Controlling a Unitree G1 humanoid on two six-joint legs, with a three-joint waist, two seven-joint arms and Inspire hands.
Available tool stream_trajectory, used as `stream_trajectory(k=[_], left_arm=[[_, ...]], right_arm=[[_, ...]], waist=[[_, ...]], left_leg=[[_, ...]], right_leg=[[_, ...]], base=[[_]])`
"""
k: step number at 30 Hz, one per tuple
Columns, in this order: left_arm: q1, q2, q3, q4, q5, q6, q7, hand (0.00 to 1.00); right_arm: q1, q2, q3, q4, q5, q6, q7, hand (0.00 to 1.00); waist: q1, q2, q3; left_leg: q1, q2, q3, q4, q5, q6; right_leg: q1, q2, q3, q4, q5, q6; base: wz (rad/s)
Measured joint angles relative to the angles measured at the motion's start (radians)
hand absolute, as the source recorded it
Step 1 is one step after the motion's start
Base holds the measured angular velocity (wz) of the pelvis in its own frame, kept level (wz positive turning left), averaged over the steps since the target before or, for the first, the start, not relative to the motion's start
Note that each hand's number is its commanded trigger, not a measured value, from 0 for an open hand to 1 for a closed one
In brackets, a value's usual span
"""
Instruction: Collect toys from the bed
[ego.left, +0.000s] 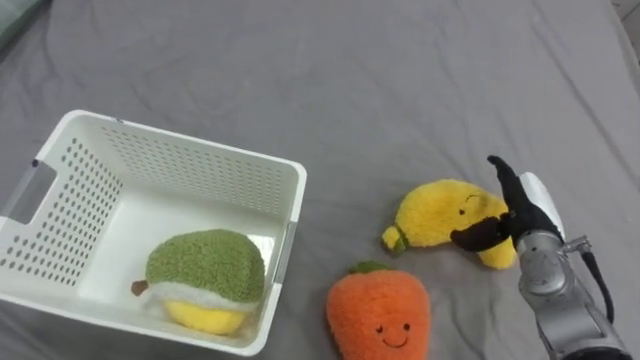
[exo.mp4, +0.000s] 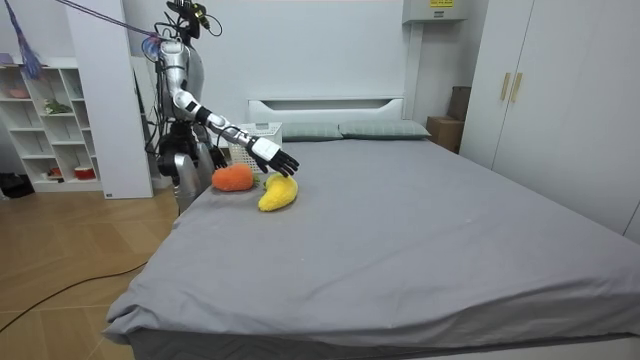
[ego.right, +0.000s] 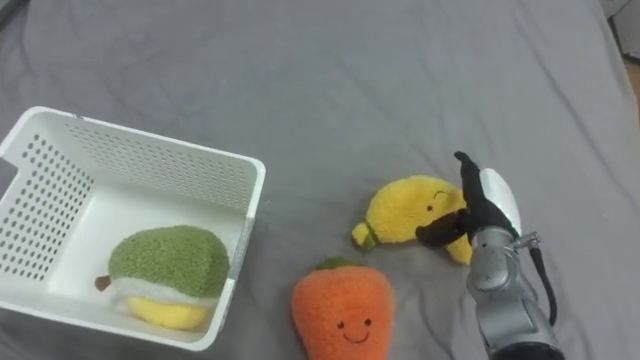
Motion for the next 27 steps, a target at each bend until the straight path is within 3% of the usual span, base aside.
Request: stream_trajectory(k=[7,14,17,19,20,21,22,27], left_arm=[[0.005,0.0,-0.004,0.002,-0.024,-0.002,-0.009,0.0],[0.009,-0.002,-0.041,0.031,-0.059,-0.001,-0.031,0.0],[0.021,-0.002,-0.041,0.035,-0.06,0.008,-0.047,0.0],[0.02,-0.001,-0.041,0.035,-0.072,0.013,-0.052,0.0],[0.02,-0.001,-0.043,0.035,-0.079,0.012,-0.053,0.0],[0.02,0.0,-0.05,0.035,-0.087,0.013,-0.054,0.0],[0.02,0.002,-0.066,0.035,-0.093,0.017,-0.055,0.0],[0.014,0.007,-0.107,0.043,-0.108,0.016,-0.058,0.0]], right_arm=[[-0.034,-0.007,0.0,0.07,0.001,-0.003,-0.004,0.0],[-0.066,-0.033,0.013,0.123,0.029,-0.004,-0.004,0.0],[-0.102,-0.045,0.042,0.203,0.029,-0.003,-0.004,0.0],[-0.119,-0.048,0.046,0.269,0.024,-0.002,-0.002,0.0],[-0.123,-0.048,0.047,0.286,0.023,-0.002,-0.002,0.65],[-0.133,-0.049,0.048,0.313,0.022,-0.001,-0.002,0.91],[-0.137,-0.053,0.055,0.325,0.022,-0.001,-0.003,1.0],[-0.166,-0.086,0.102,0.392,0.021,-0.013,-0.023,1.0]], waist=[[0.016,0.007,-0.0021],[0.042,0.004,-0.0005],[0.043,0.001,0.0007],[0.04,0.001,0.0015],[0.041,0.001,0.0015],[0.041,0.001,0.0019],[0.042,0.001,0.0021],[0.042,0.006,0.0071]], left_leg=[[-0.029,-0.003,-0.023,0.005,0.008,0.0],[-0.04,-0.007,-0.032,0.005,0.017,-0.001],[-0.051,-0.01,-0.038,0.006,0.024,0.0],[-0.063,-0.014,-0.056,0.01,0.029,0.001],[-0.066,-0.015,-0.059,0.013,0.029,0.001],[-0.07,-0.015,-0.065,0.014,0.029,0.001],[-0.072,-0.016,-0.069,0.014,0.03,0.002],[-0.078,-0.019,-0.089,0.015,0.033,0.0]], right_leg=[[-0.017,-0.005,-0.034,0.002,0.0,0.0],[-0.025,-0.008,-0.039,0.003,0.0,0.0],[-0.033,-0.01,-0.039,0.004,0.001,-0.002],[-0.035,-0.015,-0.064,0.003,0.002,-0.004],[-0.036,-0.015,-0.066,0.003,0.002,-0.004],[-0.037,-0.015,-0.072,0.003,0.003,-0.004],[-0.037,-0.016,-0.077,0.003,0.003,-0.005],[-0.033,-0.015,-0.099,0.003,0.003,-0.005]], base=[[0.1],[0.05],[0.07],[0.22],[0.21],[0.13],[0.12],[0.13]])
